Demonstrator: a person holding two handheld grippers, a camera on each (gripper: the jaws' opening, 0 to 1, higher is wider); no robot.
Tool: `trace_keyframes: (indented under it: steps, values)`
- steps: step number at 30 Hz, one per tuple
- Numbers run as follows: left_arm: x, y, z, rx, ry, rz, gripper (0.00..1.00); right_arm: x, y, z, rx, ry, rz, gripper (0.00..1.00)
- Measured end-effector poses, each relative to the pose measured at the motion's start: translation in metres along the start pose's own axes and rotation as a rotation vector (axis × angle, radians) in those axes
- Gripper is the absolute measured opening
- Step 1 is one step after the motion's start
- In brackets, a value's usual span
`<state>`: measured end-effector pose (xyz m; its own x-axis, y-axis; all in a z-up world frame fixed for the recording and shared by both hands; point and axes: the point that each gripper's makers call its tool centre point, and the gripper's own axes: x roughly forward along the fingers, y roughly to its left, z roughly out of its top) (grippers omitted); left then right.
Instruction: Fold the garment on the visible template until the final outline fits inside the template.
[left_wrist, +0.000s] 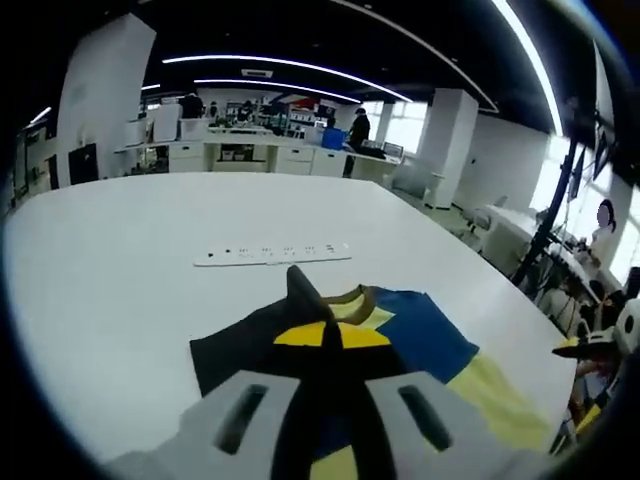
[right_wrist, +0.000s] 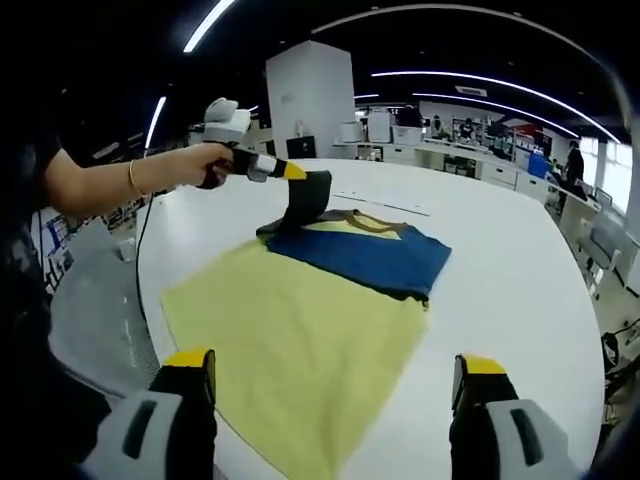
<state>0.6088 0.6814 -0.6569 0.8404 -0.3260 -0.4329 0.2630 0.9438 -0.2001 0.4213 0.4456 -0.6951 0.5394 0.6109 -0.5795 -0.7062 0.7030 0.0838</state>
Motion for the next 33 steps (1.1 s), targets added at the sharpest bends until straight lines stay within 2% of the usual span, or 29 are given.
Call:
trace_keyframes:
  steps: [3, 10, 16, 26, 29, 33]
  values:
    - [0.004, -0.008, -0.007, 0.002, 0.008, -0.008, 0.0, 0.0, -0.001, -0.001, -0.003, 0.007, -0.001, 1.0]
    - [0.016, -0.025, -0.03, 0.068, 0.062, -0.022, 0.0, 0.001, -0.001, -0.002, 0.0, 0.015, 0.004, 1.0]
    - [0.021, -0.035, -0.041, 0.08, 0.086, -0.038, 0.0, 0.002, 0.0, -0.004, 0.001, 0.027, 0.007, 1.0]
    - [0.029, -0.046, -0.054, 0.086, 0.098, -0.064, 0.0, 0.004, 0.001, -0.007, 0.0, 0.035, 0.012, 1.0]
    - [0.031, -0.049, -0.06, 0.075, 0.095, -0.093, 0.0, 0.004, 0.001, -0.008, 0.002, 0.037, 0.01, 1.0]
    - [0.03, -0.053, -0.067, 0.103, 0.092, -0.13, 0.02, 0.004, 0.0, -0.009, 0.007, 0.034, 0.008, 1.0]
